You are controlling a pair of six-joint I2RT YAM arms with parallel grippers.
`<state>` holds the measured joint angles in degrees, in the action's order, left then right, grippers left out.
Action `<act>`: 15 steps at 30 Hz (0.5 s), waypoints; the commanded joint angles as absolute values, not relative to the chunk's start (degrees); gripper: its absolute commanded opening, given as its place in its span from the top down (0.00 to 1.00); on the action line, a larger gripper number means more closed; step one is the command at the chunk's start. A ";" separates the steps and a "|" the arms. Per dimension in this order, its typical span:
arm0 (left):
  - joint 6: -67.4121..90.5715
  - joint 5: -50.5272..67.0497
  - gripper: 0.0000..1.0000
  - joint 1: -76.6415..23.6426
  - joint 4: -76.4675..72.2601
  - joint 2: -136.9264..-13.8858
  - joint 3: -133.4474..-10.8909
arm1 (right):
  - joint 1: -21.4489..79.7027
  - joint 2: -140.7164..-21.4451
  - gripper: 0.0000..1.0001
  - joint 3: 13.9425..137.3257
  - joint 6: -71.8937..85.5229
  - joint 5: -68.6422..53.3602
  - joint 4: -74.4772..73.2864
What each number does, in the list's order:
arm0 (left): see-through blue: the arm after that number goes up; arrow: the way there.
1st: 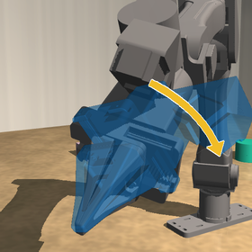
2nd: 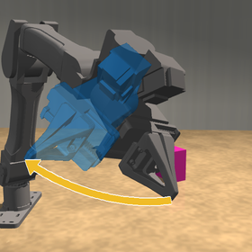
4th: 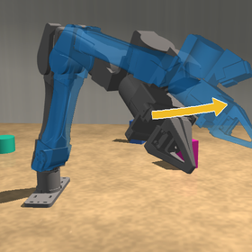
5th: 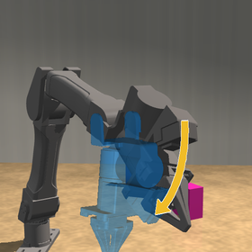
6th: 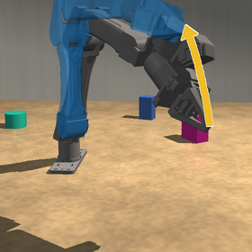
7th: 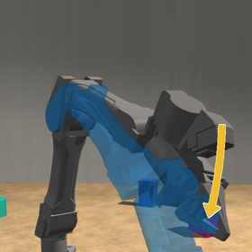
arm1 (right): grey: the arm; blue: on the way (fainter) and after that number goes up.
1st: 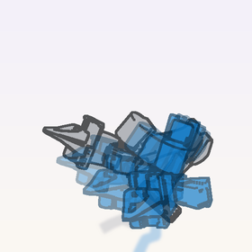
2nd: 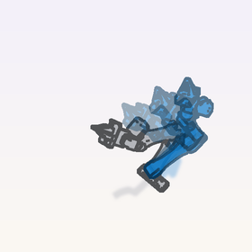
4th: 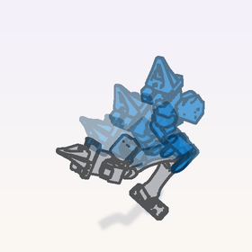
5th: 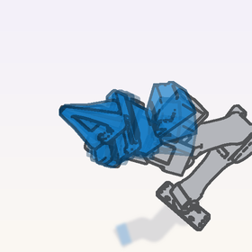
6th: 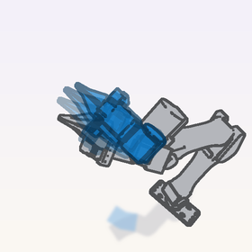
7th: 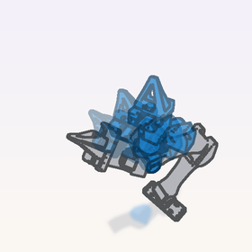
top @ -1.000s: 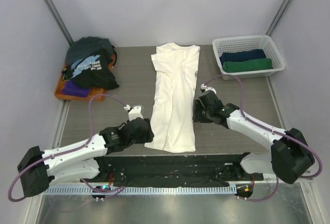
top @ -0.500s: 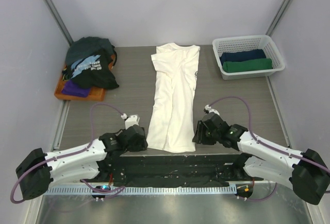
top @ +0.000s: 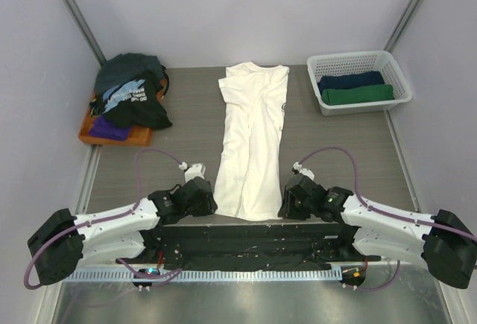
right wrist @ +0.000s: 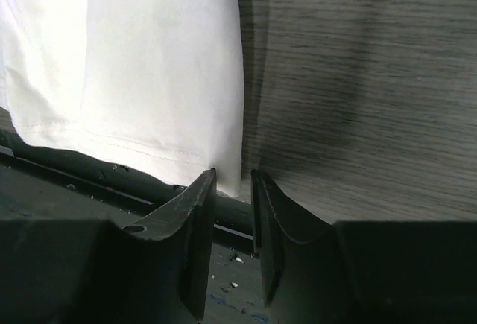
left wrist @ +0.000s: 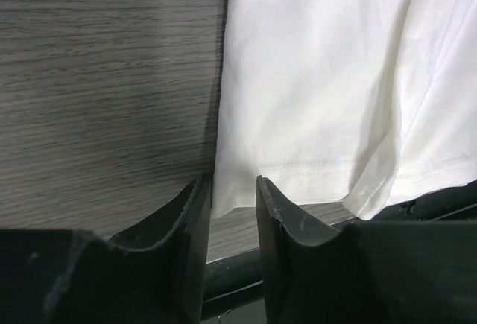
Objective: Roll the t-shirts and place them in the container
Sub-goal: Roll the T-shirt to the center of the board.
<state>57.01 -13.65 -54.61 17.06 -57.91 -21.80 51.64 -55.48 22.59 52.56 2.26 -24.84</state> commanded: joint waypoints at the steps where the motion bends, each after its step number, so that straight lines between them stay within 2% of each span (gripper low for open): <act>1: 57.22 -12.31 0.70 -54.23 12.05 -58.88 -21.62 | 53.52 -57.30 0.67 22.24 55.10 3.87 -22.06; 2: 57.30 -12.13 0.80 -54.14 11.87 -59.15 -21.53 | 53.79 -57.57 0.68 22.15 55.19 4.04 -21.89; 5: 57.39 -11.25 1.00 -54.14 11.43 -59.50 -21.36 | 54.05 -58.01 0.84 22.06 55.37 3.34 -21.01; 6: 57.65 -10.90 1.00 -54.14 11.60 -59.41 -21.36 | 54.05 -57.66 0.99 22.15 55.37 3.08 -20.92; 15: 61.26 -6.24 1.00 -54.14 13.44 -50.91 -18.28 | 54.05 -49.92 0.99 23.82 55.72 4.49 -30.85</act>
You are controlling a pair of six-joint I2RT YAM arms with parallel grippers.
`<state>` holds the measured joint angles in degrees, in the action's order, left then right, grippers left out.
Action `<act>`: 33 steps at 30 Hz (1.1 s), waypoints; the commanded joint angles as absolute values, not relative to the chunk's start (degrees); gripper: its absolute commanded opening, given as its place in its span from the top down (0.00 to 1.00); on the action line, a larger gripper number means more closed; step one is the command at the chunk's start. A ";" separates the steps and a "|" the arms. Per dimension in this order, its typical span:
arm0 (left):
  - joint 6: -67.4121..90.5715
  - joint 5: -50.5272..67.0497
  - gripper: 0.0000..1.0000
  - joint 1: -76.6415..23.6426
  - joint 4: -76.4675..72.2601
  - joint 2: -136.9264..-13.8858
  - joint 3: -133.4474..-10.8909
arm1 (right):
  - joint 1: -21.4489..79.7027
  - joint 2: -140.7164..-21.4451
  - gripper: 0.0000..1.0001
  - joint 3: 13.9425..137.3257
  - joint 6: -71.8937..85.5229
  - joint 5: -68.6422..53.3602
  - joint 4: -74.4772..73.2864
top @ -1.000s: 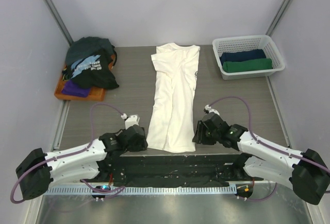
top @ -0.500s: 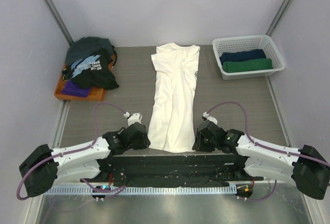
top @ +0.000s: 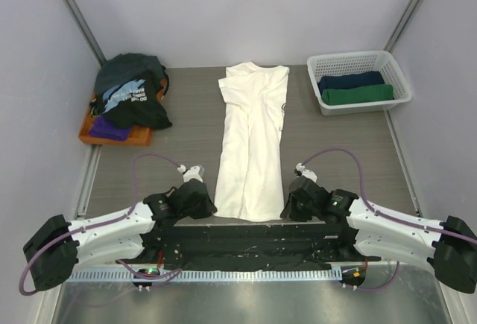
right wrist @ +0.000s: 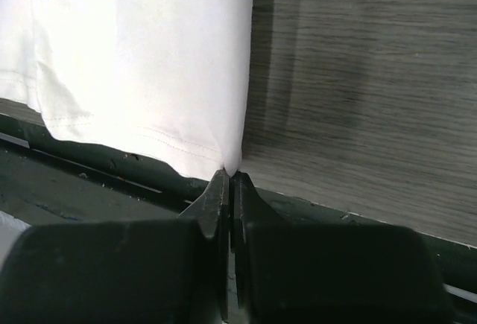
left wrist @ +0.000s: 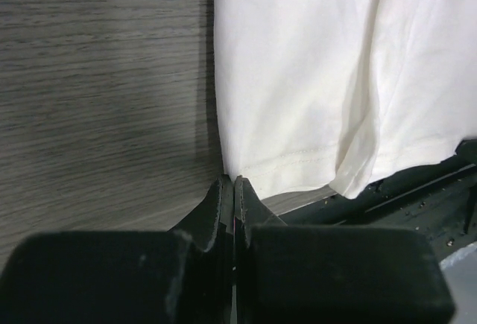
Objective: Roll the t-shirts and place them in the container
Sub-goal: Roll the T-shirt to the center of the board.
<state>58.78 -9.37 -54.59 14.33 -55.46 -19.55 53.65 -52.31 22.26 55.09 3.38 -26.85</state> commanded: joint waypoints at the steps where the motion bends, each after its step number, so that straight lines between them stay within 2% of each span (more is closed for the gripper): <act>1: 61.52 -6.15 1.00 -54.23 13.71 -50.19 -18.19 | 54.05 -50.01 0.99 24.17 55.55 4.13 -31.55; 12: 61.00 -1.77 1.00 -50.46 14.06 -51.94 -22.67 | 52.83 -52.29 0.99 30.40 53.18 2.73 -31.82; 24: 59.94 12.82 1.00 -37.18 8.18 -58.88 -24.43 | 39.03 -57.47 0.99 32.60 44.65 -7.03 -29.80; 33: 59.06 14.06 0.99 -33.40 9.31 -62.04 -29.09 | 34.20 -62.31 0.99 34.98 41.58 -8.26 -28.74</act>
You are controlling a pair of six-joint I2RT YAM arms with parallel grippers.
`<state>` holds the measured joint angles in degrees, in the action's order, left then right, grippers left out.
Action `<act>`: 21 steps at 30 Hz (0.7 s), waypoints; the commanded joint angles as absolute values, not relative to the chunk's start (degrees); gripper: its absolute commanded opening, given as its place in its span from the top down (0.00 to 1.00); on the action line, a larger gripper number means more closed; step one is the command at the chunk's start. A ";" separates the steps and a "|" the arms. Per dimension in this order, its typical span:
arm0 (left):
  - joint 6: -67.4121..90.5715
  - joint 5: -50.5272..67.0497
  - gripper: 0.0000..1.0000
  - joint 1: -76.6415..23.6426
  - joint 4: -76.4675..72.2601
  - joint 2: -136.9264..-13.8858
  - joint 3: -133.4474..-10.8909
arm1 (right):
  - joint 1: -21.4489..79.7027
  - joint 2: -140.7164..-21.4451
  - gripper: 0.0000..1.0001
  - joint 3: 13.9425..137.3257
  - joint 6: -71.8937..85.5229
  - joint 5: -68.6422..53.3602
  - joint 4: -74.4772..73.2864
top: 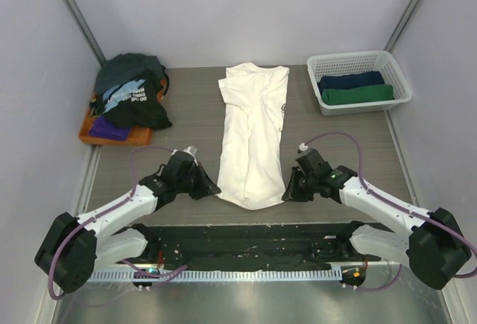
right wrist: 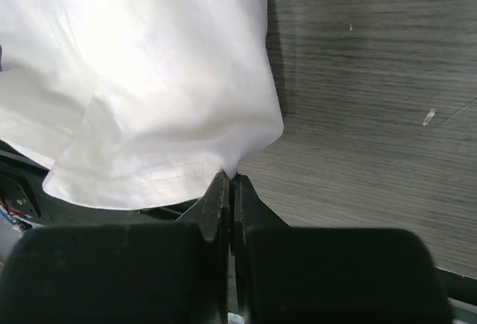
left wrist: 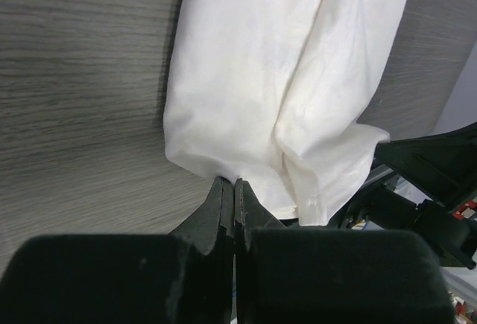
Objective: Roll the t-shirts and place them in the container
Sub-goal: Roll the T-shirt to the center of the board.
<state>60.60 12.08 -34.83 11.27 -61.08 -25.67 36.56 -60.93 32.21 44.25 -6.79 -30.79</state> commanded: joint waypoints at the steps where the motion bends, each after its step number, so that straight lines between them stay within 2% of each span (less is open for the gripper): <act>1: 58.89 14.15 0.99 -32.53 9.58 -62.49 -29.35 | 33.75 -63.36 0.99 35.15 40.88 -8.52 -28.57; 12: 57.66 13.63 0.98 -28.83 9.14 -70.04 -32.34 | 29.53 -70.57 0.98 38.84 37.44 -8.44 -26.90; 14: 57.74 13.36 0.98 -28.57 8.62 -70.84 -32.69 | 29.09 -71.19 0.93 39.37 37.01 -8.00 -26.98; 15: 57.66 12.49 0.94 -28.56 8.70 -70.93 -32.87 | 29.00 -71.19 0.91 39.81 36.83 -7.65 -27.24; 17: 57.57 12.13 0.92 -28.56 8.53 -71.02 -33.66 | 28.83 -70.49 0.74 40.78 36.83 -5.72 -27.60; 19: 56.78 11.95 0.77 -28.48 8.26 -70.49 -34.27 | 28.74 -68.56 0.56 41.48 36.48 -4.14 -27.86; 20: 56.52 11.95 0.69 -28.48 8.26 -70.23 -34.63 | 28.83 -67.77 0.51 42.44 36.21 -3.78 -28.12; 21: 55.82 12.04 0.54 -28.56 8.17 -69.35 -34.89 | 28.83 -67.07 0.49 42.89 35.69 -3.61 -28.73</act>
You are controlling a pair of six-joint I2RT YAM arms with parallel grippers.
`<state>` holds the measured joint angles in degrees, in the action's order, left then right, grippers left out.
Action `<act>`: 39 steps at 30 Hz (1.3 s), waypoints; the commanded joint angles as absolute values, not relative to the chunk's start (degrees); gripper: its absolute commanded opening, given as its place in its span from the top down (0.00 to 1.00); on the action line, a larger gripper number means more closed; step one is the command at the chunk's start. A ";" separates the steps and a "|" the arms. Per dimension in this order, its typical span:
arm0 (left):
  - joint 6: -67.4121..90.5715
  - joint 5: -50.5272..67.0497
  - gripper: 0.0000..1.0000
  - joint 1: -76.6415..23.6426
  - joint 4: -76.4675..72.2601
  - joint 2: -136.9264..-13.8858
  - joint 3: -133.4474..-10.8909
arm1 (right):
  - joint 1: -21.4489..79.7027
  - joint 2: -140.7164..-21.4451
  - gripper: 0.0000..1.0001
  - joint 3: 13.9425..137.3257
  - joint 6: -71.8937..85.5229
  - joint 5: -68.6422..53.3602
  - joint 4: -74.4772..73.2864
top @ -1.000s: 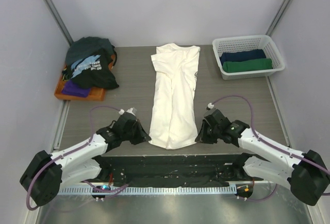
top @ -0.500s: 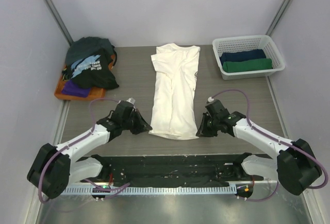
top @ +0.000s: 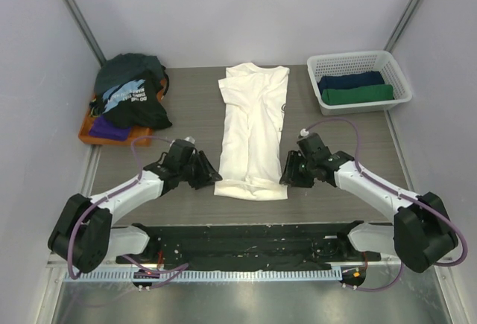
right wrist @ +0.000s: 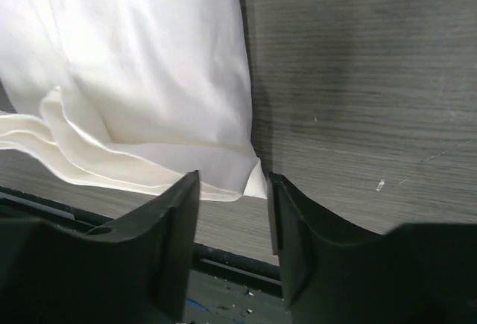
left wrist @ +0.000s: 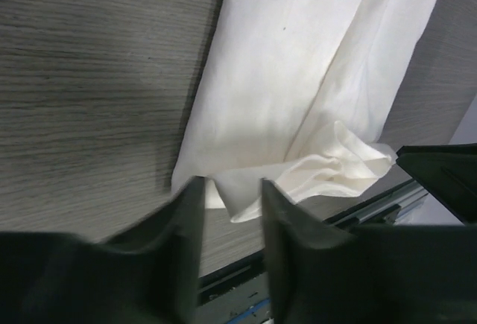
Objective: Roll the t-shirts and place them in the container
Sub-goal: Roll the T-shirt to the center of the board.
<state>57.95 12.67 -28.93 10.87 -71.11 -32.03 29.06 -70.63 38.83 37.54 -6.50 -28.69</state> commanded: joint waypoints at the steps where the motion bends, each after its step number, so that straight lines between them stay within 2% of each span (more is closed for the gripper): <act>1: 54.77 12.56 0.50 -28.56 8.70 -68.82 -34.98 | 28.83 -65.41 0.48 43.24 35.34 -3.52 -29.18; 3: 53.79 12.22 0.45 -28.48 10.10 -66.72 -35.33 | 28.92 -63.47 0.47 43.86 33.85 -3.25 -30.23; 6: 52.56 12.74 0.46 -28.48 12.21 -63.30 -34.37 | 28.92 -58.90 0.48 42.98 32.87 -6.05 -30.59; 8: 52.56 14.75 0.53 -28.48 12.13 -61.36 -33.32 | 29.00 -55.92 0.57 40.62 33.48 -12.43 -28.15; 9: 52.56 15.72 0.61 -28.56 11.78 -60.48 -32.09 | 29.18 -55.29 0.63 39.56 34.53 -15.26 -26.99; 11: 52.56 18.61 0.67 -28.91 10.38 -58.45 -31.03 | 29.70 -54.32 0.73 35.80 38.13 -20.10 -21.14; 12: 52.65 18.98 0.71 -29.00 10.20 -58.01 -30.68 | 30.14 -54.23 0.84 34.47 39.36 -23.69 -18.74; 15: 52.73 19.25 0.79 -29.27 8.36 -57.39 -29.53 | 32.51 -55.98 0.96 30.42 44.29 -25.92 -9.34; 20: 53.00 19.95 0.83 -29.36 6.16 -59.58 -29.09 | 37.60 -63.70 0.99 29.01 48.24 -26.46 3.04; 27: 51.94 19.60 0.84 -29.36 4.13 -61.35 -29.36 | 40.52 -76.80 0.99 31.11 51.23 -27.42 15.46; 33: 51.07 18.55 0.83 -29.36 3.96 -61.26 -28.65 | 39.99 -86.38 0.99 34.27 50.01 -25.49 18.89; 39: 50.10 17.49 0.80 -29.36 2.64 -61.96 -27.69 | 34.98 -96.40 0.99 33.23 51.15 -28.11 26.44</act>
<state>51.88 18.00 -29.19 5.80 -61.41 -28.56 37.74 -91.66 32.82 50.09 -26.50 18.09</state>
